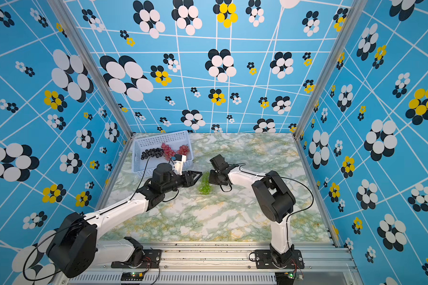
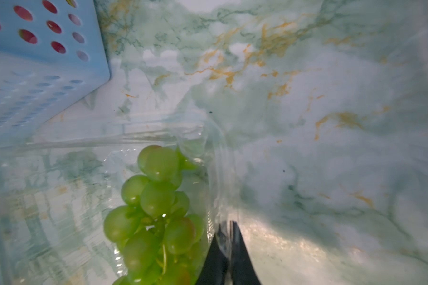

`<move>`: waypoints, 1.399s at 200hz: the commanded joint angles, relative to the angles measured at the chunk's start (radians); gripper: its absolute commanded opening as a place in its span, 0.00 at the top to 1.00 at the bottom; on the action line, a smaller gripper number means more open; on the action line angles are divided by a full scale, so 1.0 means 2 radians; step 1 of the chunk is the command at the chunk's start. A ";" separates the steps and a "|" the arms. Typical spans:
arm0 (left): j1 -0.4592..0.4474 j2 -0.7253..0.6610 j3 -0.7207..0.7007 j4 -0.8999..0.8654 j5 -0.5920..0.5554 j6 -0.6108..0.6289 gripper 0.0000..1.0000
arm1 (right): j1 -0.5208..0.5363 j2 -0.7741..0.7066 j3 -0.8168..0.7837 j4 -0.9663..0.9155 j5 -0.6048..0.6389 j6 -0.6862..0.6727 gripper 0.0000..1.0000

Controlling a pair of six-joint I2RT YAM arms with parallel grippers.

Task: Pack grapes into containers
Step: Close the packing box at the center of the board.

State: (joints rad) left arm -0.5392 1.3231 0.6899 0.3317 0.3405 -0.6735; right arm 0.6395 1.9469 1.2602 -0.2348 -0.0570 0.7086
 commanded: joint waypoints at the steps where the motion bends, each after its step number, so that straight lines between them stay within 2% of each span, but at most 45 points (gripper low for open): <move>1: -0.008 0.020 0.019 0.029 -0.005 -0.004 0.47 | -0.007 -0.016 -0.020 0.001 -0.018 0.005 0.89; 119: -0.018 0.078 -0.005 0.088 -0.026 -0.021 0.48 | -0.033 -0.059 -0.061 0.038 -0.050 0.007 0.66; 214: -0.041 0.131 0.010 0.096 -0.034 -0.024 0.48 | -0.068 -0.116 -0.098 0.028 -0.029 0.004 0.50; 280: -0.046 0.151 0.007 0.105 -0.039 -0.032 0.49 | -0.074 -0.149 -0.123 0.039 -0.041 0.006 0.21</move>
State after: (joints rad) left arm -0.6243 1.6093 0.6952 0.5262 0.2794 -0.7250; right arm 0.4904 1.6680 1.0389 -0.1715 -0.1200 0.7181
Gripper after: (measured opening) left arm 0.514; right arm 0.748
